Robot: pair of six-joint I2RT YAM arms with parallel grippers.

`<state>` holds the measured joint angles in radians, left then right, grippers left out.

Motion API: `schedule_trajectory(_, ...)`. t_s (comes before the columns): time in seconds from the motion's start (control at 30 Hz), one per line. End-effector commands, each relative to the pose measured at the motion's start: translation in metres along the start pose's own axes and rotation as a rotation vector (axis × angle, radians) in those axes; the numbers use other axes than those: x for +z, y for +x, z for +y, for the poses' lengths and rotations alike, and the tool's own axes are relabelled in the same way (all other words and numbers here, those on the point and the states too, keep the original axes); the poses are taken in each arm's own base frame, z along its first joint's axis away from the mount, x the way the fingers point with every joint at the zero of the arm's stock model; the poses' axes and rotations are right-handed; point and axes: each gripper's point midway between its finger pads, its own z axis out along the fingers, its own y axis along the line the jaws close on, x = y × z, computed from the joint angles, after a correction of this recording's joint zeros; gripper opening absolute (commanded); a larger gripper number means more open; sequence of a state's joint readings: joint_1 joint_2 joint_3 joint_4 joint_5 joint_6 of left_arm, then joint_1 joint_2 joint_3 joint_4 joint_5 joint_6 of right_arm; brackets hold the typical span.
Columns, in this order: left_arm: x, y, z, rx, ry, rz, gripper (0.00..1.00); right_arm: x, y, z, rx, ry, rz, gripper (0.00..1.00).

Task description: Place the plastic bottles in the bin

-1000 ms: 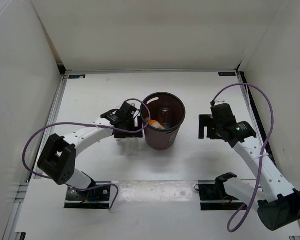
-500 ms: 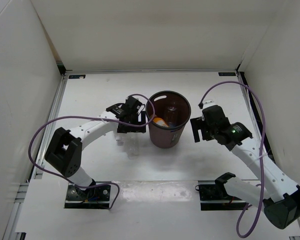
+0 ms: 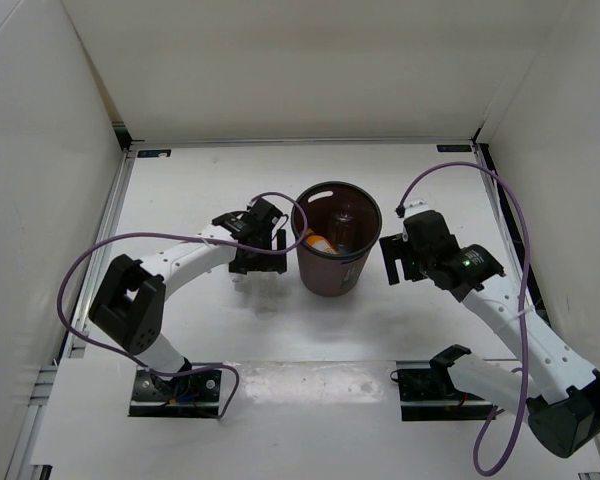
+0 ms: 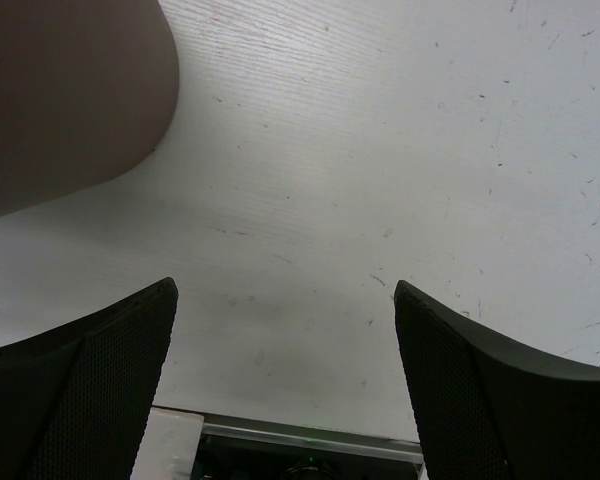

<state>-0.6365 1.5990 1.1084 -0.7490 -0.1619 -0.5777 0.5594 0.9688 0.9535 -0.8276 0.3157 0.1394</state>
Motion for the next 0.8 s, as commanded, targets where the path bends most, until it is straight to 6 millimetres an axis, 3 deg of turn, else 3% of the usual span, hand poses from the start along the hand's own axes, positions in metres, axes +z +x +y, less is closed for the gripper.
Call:
schedule_trajectory(0.0, -0.001, -0.001, -0.006, -0.033, 0.048, -0.001, 1.0, -0.01, -0.016, -0.002, 0.009, 0.005, -0.06, 0.9)
schedule_trajectory(0.27, 0.009, 0.005, -0.013, -0.054, 0.071, 0.031, 1.0, -0.017, -0.014, -0.005, 0.012, 0.016, -0.061, 0.9)
schedule_trajectory(0.6, 0.025, 0.015, -0.013, -0.092, 0.075, 0.082, 1.0, -0.02, 0.007, -0.017, 0.051, 0.069, -0.015, 0.9)
schedule_trajectory(0.77, 0.028, 0.013, -0.012, -0.108, 0.093, 0.088, 0.82, -0.02, 0.008, -0.019, 0.057, 0.086, -0.011, 0.9)
